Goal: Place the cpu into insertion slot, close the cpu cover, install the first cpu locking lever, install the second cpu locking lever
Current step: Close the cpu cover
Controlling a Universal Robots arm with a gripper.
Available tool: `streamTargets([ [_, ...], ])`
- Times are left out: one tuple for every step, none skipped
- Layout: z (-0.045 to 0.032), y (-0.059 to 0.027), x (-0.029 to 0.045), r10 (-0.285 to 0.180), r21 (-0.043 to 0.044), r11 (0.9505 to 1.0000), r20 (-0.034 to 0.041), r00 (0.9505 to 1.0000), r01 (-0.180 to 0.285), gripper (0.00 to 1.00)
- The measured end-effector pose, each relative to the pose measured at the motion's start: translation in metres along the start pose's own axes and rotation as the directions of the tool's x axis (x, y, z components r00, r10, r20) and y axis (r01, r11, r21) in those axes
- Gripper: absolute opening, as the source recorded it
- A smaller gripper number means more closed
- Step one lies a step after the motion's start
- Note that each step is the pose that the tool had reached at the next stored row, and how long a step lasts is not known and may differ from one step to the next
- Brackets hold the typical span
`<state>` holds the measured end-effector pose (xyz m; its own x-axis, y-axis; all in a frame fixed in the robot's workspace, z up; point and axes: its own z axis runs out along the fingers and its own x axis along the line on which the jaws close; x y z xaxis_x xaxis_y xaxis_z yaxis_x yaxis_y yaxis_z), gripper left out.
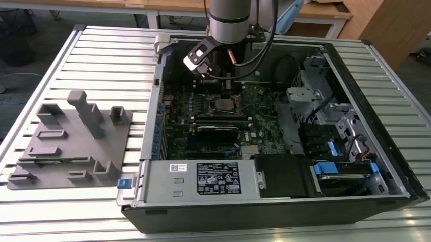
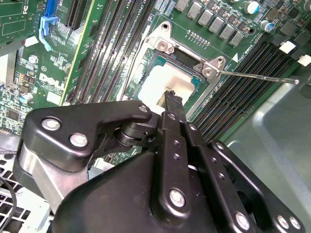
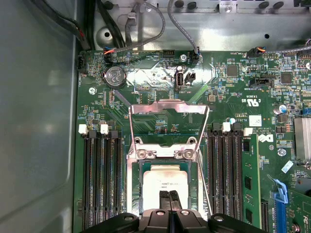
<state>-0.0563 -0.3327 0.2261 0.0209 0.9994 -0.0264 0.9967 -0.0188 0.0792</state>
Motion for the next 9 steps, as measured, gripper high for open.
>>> streamTargets([
  [0.0000,0.0000,0.0000,0.000,0.0000,1.0000,-0.0001,1.0000,0.000,0.11],
  [0.0000,0.0000,0.0000,0.000,0.0000,1.0000,0.0000,1.0000,0.000,0.11],
  [-0.0003,0.0000,0.0000,0.000,0.0001,1.0000,0.0002,1.0000,0.000,0.11],
  [-0.0007,0.0000,-0.0001,0.000,0.0004,1.0000,0.0005,1.0000,0.000,0.11],
  [-0.0011,0.0000,-0.0001,0.000,0.0002,1.0000,0.0003,1.0000,0.000,0.11],
  [-0.0015,0.0001,-0.0001,0.000,0.0000,1.0000,0.0001,1.0000,0.000,0.11],
  [-0.0021,0.0001,-0.0001,0.000,0.0000,1.0000,0.0001,1.0000,0.000,0.11],
  [-0.0028,0.0002,-0.0001,0.000,0.0001,1.0000,0.0001,1.0000,0.000,0.11],
  [-0.0037,0.0003,-0.0001,0.000,0.0000,1.0000,0.0000,1.0000,0.000,0.11],
])
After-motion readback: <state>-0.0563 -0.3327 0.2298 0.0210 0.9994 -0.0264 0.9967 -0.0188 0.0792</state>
